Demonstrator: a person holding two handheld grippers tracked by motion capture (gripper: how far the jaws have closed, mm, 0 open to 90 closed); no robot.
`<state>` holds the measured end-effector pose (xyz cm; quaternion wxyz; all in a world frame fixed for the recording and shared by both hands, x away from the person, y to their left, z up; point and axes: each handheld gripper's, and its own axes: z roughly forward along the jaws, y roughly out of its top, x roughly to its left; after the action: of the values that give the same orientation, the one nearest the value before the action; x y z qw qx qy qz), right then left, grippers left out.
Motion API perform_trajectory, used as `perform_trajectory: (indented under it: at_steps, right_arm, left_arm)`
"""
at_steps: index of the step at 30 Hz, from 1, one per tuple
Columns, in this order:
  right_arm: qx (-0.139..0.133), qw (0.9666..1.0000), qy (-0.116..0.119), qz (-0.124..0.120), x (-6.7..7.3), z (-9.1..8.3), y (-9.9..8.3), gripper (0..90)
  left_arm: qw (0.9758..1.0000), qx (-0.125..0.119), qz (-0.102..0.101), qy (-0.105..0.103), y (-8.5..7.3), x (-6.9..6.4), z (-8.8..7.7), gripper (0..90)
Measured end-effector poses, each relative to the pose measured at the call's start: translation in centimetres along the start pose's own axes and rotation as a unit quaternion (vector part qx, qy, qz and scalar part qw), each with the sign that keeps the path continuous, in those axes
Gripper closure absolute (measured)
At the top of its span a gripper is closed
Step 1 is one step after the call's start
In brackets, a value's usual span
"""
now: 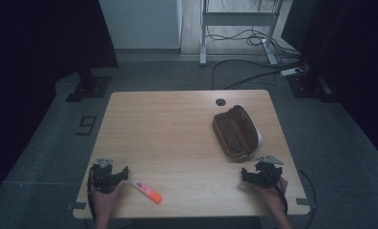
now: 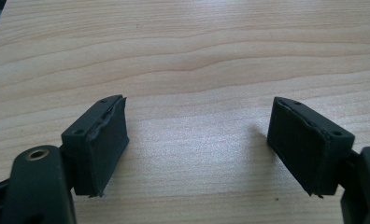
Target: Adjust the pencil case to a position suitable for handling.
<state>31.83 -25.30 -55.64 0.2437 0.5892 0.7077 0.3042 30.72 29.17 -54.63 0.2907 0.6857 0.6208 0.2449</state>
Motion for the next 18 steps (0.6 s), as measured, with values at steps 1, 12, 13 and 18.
perform_trajectory:
  at_steps: [1, 12, 13, 18]
  right_arm:
    - [-0.001, 1.0000, 0.001, -0.001, 0.01, -0.02, -0.01, 2.0]
    - [-0.008, 0.9998, 0.012, -0.010, 0.08, -0.11, 0.01, 7.9]
    - [-0.009, 0.9998, 0.012, -0.010, 0.08, -0.10, 0.02, 8.0]
    - [-0.009, 0.9998, 0.013, -0.011, 0.07, -0.09, 0.03, 8.6]
  left_arm:
    - [1.0000, 0.000, 0.001, -0.002, 0.00, 0.00, 0.01, 19.4]
    - [0.9998, 0.010, 0.018, -0.007, -0.25, 0.08, -0.21, 14.2]
    - [0.9998, 0.010, 0.016, -0.006, -0.31, 0.11, -0.27, 14.3]
    - [0.9999, 0.009, 0.013, -0.004, -0.46, 0.27, -0.45, 14.9]
